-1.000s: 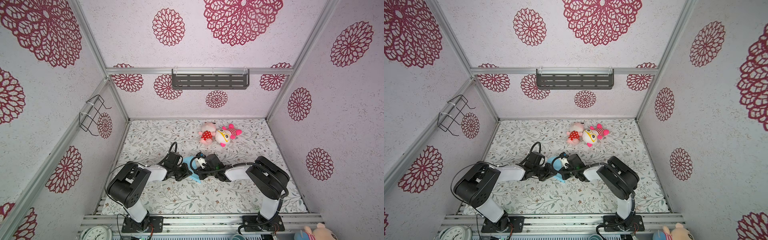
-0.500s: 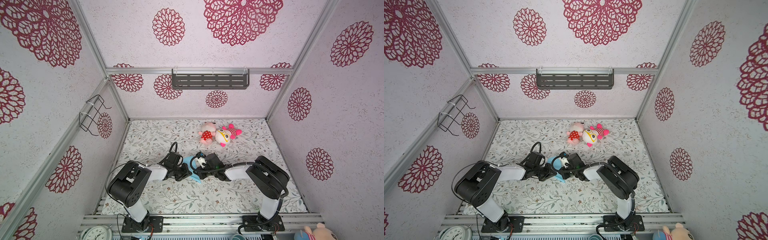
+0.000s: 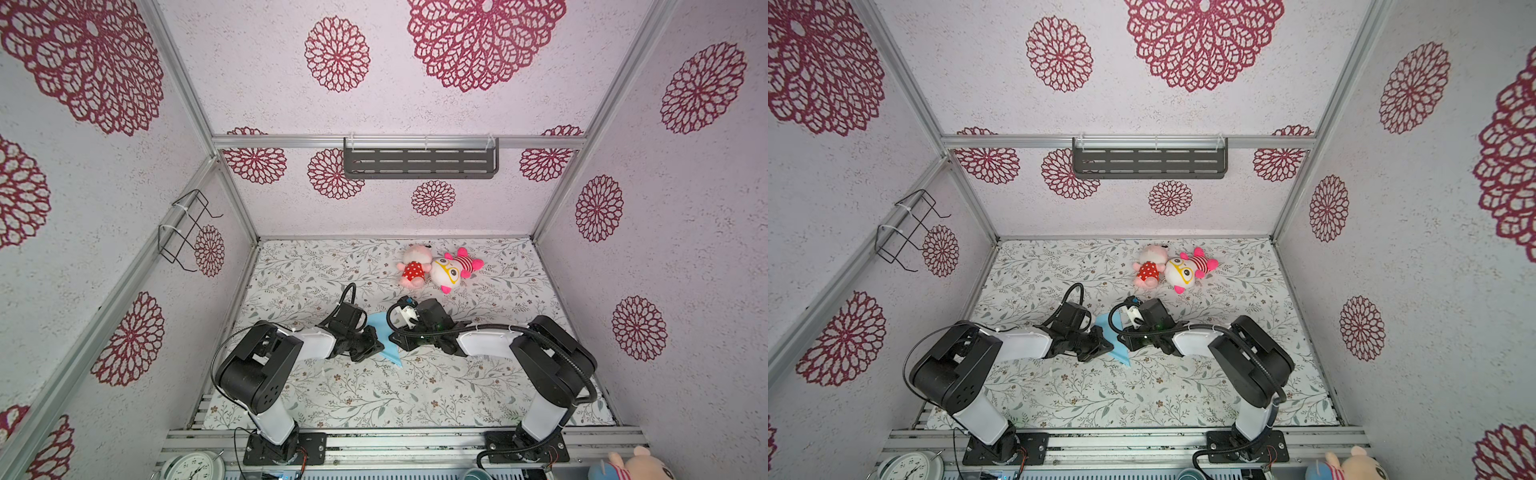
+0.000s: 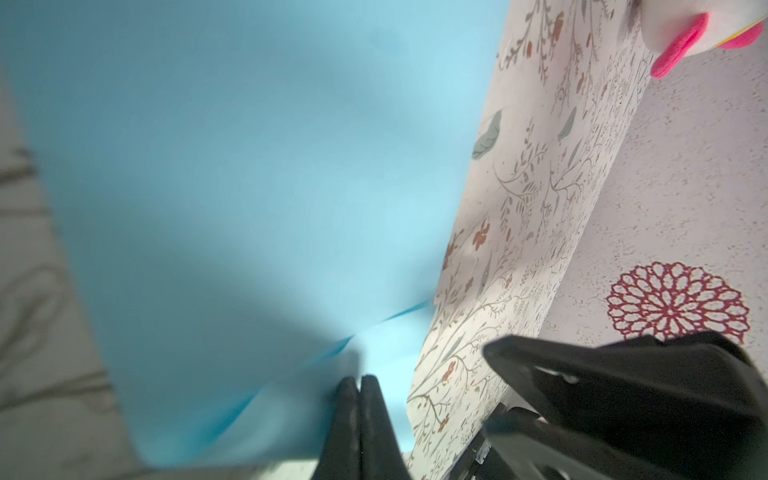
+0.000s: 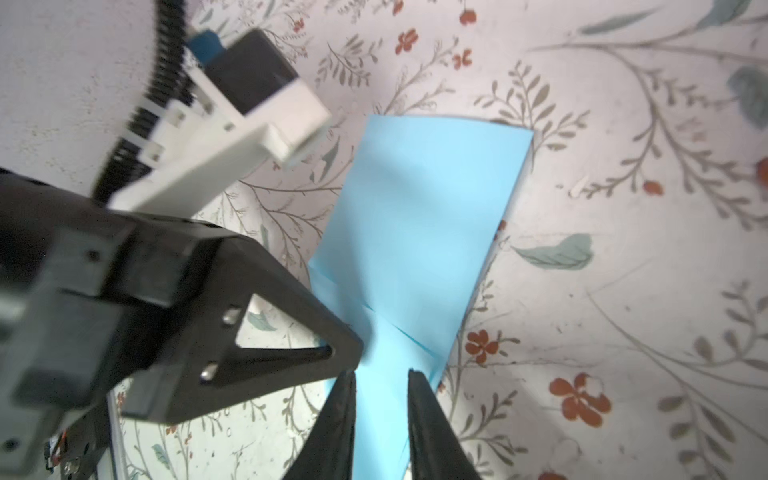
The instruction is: Fold a paper plane with a square sheet of paper (pick it up from the middle)
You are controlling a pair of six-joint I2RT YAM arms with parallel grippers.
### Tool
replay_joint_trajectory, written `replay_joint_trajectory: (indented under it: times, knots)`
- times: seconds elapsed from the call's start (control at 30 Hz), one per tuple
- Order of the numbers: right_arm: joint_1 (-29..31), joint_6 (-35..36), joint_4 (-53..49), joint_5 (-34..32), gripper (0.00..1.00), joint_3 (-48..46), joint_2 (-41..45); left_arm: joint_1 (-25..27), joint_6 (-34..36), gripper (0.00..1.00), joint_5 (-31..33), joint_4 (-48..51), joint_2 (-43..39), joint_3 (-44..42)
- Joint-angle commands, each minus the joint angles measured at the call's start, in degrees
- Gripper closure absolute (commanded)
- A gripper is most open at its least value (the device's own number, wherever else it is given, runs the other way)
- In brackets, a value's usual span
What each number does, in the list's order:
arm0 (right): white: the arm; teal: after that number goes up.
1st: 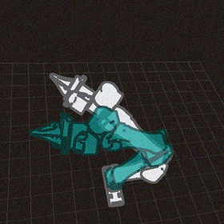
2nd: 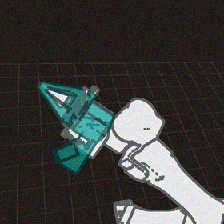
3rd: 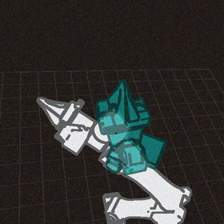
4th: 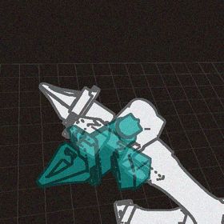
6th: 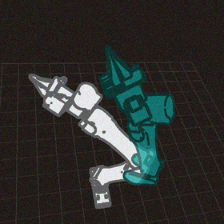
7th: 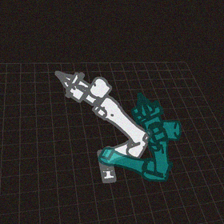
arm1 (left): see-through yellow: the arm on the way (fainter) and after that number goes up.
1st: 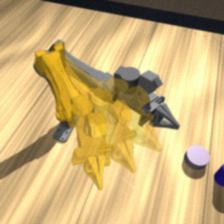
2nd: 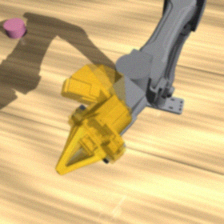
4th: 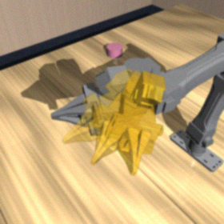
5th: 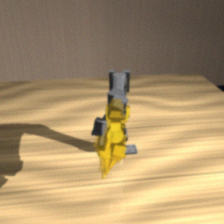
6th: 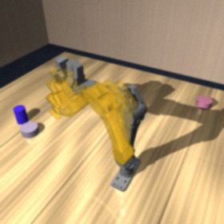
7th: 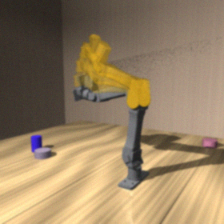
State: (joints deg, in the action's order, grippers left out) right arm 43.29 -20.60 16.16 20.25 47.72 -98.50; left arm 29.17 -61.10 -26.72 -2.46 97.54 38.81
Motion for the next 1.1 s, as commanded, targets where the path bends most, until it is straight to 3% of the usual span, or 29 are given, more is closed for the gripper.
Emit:
replay_joint_trajectory:
  times: [0.0, 0.5, 1.07]
  knots:
    - [0.5, 4.1, -1.1, -1.8, 0.75, -1.5, 3.4, 0.2, 0.4, 1.0, 4.7, 7.0, 3.5, -0.9]
    - [8.8, 23.7, -1.7, -7.4, 0.85, -2.9, 1.1, 0.2, 0.1, 1.0, 4.7, 9.1, 5.5, 0.2]
    - [10.3, 27.5, -3.9, -12.0, 0.93, -2.7, -1.3, 0.0, 0.4, 1.0, 4.5, 9.9, 5.2, 0.3]
